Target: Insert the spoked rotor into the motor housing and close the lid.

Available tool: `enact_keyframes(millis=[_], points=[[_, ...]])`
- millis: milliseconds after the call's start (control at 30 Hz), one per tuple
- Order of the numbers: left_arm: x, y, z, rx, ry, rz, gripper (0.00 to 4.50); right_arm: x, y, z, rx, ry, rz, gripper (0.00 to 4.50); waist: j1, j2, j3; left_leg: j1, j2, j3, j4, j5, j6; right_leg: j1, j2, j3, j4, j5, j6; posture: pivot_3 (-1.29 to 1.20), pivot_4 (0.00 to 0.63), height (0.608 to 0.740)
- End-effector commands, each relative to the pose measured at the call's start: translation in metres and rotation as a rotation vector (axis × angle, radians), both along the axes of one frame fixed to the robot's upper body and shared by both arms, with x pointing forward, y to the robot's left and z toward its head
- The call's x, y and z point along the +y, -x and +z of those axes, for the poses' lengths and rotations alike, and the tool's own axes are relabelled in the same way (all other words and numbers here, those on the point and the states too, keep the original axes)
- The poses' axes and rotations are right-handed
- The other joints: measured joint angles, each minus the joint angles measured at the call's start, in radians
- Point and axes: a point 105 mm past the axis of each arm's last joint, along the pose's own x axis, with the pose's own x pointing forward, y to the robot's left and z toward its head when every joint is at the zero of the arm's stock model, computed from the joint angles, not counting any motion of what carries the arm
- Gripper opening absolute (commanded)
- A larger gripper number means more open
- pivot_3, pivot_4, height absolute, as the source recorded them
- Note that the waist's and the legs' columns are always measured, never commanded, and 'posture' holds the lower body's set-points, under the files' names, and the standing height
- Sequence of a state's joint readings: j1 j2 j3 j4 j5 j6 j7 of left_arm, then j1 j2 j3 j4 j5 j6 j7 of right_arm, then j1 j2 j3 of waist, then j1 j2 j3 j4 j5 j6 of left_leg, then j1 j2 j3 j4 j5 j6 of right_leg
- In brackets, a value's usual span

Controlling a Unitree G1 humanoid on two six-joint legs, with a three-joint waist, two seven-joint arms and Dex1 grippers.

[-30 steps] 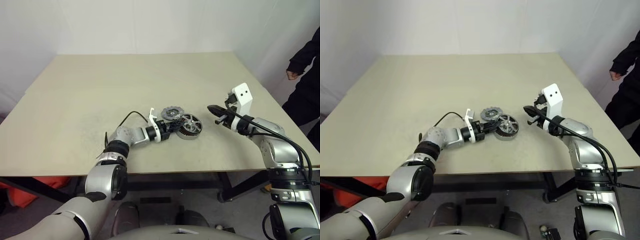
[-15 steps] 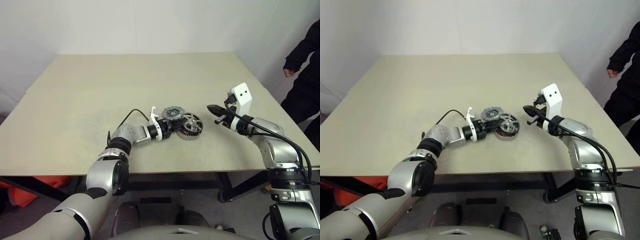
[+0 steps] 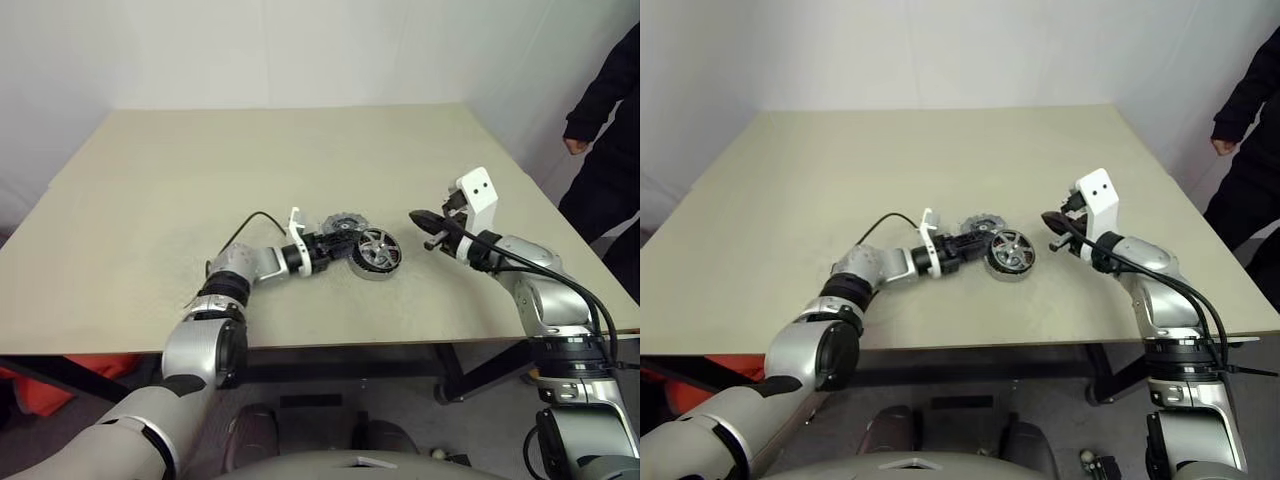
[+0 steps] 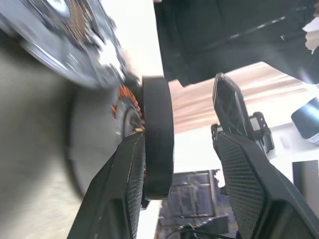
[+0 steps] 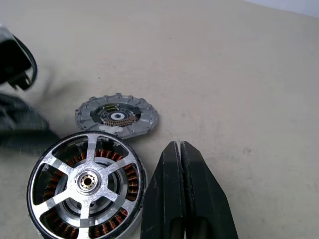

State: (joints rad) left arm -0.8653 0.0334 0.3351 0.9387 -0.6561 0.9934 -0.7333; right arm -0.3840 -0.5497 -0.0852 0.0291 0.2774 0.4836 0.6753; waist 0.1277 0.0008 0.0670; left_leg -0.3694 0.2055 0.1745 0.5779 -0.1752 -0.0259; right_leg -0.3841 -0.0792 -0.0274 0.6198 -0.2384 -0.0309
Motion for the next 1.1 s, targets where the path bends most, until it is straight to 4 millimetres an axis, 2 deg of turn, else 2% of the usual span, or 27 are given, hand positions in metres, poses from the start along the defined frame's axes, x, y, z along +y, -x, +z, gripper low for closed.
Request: enact_keyframes(millis=[33, 200, 333, 500, 667, 800, 867, 1100], points=[[0.016, -0.006, 0.020, -0.075, 0.033, 0.034, 2.37, 0.006, -0.003, 0.017, -0.067, -0.005, 0.035, 0.00, 0.000, 0.000, 0.000, 0.000, 0.000, 0.000, 0.000, 0.000, 0.000, 0.000, 0.000, 0.000, 0.000, 0.000, 0.000, 0.00, 0.000, 0.740], [0.032, -0.004, 0.027, -0.130, 0.024, 0.074, 2.37, 0.015, 0.000, 0.019, -0.074, -0.014, 0.092, 0.00, 0.000, 0.000, 0.000, -0.001, 0.000, 0.000, 0.000, 0.000, 0.000, 0.000, -0.001, 0.000, -0.001, 0.000, 0.000, 0.00, 0.000, 0.740], [0.051, 0.001, 0.019, -0.254, -0.118, 0.150, 2.37, 0.027, 0.012, 0.017, -0.069, -0.011, 0.195, 0.00, -0.001, 0.000, 0.000, -0.001, 0.000, 0.000, 0.000, 0.000, 0.001, 0.000, -0.001, 0.000, -0.002, 0.000, 0.000, 0.00, 0.000, 0.740], [0.083, 0.006, 0.013, -0.370, -0.282, 0.270, 2.37, 0.036, 0.019, 0.003, -0.025, 0.002, 0.239, 0.00, -0.005, 0.000, 0.000, -0.001, 0.001, 0.000, 0.000, -0.002, 0.004, 0.000, 0.000, 0.000, -0.002, 0.000, 0.000, 0.00, 0.000, 0.740], [0.111, 0.009, 0.020, -0.396, -0.312, 0.385, 2.37, 0.044, 0.015, -0.024, 0.054, -0.014, 0.230, 0.00, -0.006, 0.000, 0.000, 0.000, 0.001, 0.000, 0.000, -0.002, 0.003, 0.001, 0.000, 0.000, -0.001, 0.000, 0.000, 0.00, 0.000, 0.740], [0.114, 0.013, 0.020, -0.399, -0.325, 0.417, 2.37, 0.040, 0.005, -0.052, 0.126, -0.015, 0.171, 0.00, -0.006, 0.000, 0.000, 0.000, 0.001, 0.000, 0.000, -0.002, 0.003, 0.001, 0.000, 0.000, -0.001, 0.000, 0.000, 0.00, 0.000, 0.740], [0.114, 0.014, 0.022, -0.404, -0.326, 0.428, 2.37, 0.038, 0.007, -0.066, 0.158, 0.020, 0.173, 0.00, -0.007, 0.000, 0.000, 0.000, 0.001, 0.000, 0.000, -0.002, 0.003, 0.000, 0.000, 0.001, -0.001, 0.000, 0.000, 0.00, 0.000, 0.740], [0.119, 0.017, 0.022, -0.418, -0.345, 0.452, 2.37, 0.050, 0.007, -0.038, 0.062, -0.002, 0.279, 0.00, -0.007, 0.000, -0.001, 0.000, 0.001, 0.000, 0.000, -0.002, 0.003, 0.000, 0.001, 0.000, -0.001, 0.000, 0.000, 0.00, 0.000, 0.740]])
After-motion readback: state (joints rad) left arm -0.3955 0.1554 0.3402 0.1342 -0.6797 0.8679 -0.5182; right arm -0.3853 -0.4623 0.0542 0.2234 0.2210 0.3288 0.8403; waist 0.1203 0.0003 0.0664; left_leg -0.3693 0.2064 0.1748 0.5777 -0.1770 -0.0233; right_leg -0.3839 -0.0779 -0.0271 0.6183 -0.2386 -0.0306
